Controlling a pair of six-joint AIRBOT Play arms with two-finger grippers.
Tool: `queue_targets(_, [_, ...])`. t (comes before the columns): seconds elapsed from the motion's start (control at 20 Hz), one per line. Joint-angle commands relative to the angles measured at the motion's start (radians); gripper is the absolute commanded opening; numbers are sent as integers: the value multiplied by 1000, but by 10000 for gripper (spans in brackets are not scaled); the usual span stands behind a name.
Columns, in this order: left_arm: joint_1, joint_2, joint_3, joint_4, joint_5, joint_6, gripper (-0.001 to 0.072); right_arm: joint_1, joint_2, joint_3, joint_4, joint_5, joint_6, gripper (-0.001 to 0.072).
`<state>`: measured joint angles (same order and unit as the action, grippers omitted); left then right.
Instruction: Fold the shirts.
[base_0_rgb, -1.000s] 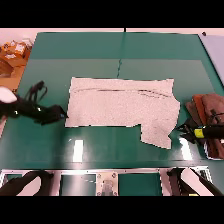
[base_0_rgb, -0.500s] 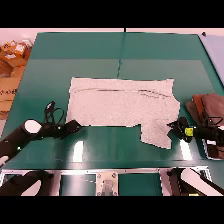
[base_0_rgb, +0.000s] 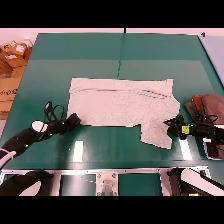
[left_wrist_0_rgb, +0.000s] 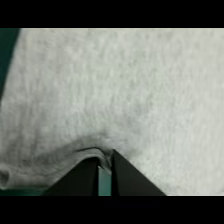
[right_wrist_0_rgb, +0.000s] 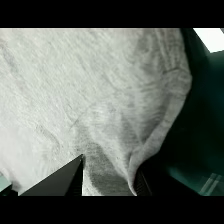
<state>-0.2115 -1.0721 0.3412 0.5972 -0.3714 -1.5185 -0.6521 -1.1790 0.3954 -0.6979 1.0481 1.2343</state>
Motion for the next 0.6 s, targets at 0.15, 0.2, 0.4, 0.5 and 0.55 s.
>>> queue_targets(0.15, [-1, -9, 60, -30, 1, 116, 23, 1, -2, 1, -19, 135, -13, 289])
queue_targets(0.2, [-1, -9, 71, -18, -16, 119, 23, 0, -2, 1, -34, 154, -12, 265])
queue_targets(0.4, [-1, -9, 85, 39, -66, 125, 23, 0, -2, 1, -57, 126, -13, 114])
queue_targets(0.5, [-1, -9, 85, 63, -93, 125, 23, 0, -2, 9, -53, 90, -36, 43])
queue_targets(0.55, [-1, -9, 85, 73, -103, 124, 23, 0, -2, 21, -53, 86, -41, 29])
